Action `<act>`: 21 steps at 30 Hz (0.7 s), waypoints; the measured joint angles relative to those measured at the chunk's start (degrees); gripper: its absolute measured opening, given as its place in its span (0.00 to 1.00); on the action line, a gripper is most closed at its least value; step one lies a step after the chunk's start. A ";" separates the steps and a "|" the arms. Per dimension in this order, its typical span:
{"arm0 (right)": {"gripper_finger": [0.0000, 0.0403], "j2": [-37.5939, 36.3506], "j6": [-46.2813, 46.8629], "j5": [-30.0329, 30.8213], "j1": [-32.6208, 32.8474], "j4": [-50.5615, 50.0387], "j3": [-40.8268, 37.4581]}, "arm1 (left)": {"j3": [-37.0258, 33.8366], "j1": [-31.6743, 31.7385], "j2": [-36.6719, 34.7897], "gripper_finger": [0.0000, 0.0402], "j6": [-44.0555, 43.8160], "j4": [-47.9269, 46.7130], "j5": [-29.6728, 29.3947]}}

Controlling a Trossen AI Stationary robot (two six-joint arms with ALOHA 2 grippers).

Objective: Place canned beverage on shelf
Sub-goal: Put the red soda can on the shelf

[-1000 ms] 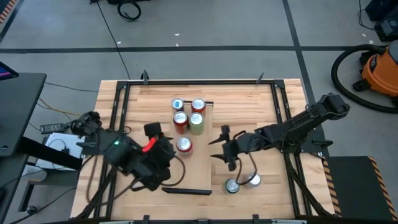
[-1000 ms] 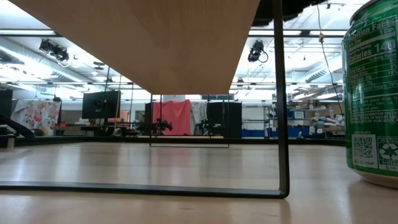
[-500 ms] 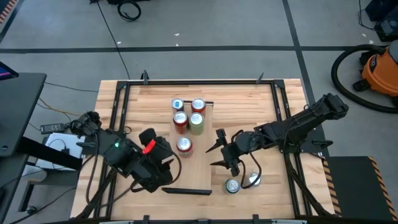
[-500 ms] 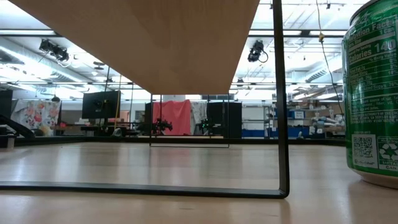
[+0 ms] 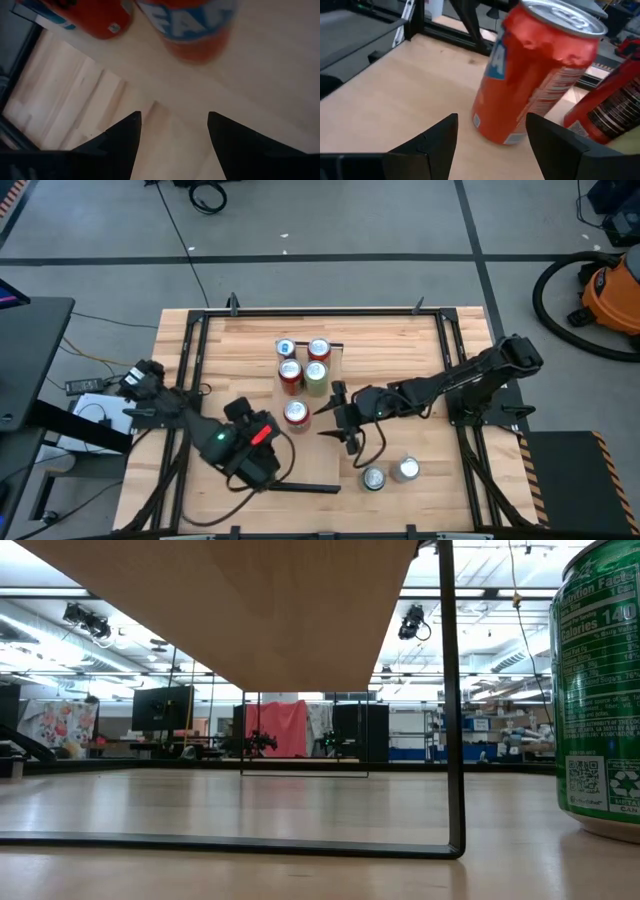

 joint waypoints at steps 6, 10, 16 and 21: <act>0.61 2.28 2.03 -2.93 -2.00 1.74 0.03 | -1.96 1.90 0.00 0.60 4.34 3.53 -1.84; 0.61 4.26 2.48 -3.37 -2.46 1.26 -0.03 | -1.96 2.84 -0.02 0.60 8.09 5.85 -1.94; 0.61 4.66 2.78 -2.99 -2.49 1.55 -0.02 | -1.96 4.50 -0.02 0.60 12.08 7.74 -2.28; 0.61 4.67 3.61 -1.27 -2.73 2.00 -0.02 | -1.96 6.33 -0.02 0.60 13.64 7.69 -3.99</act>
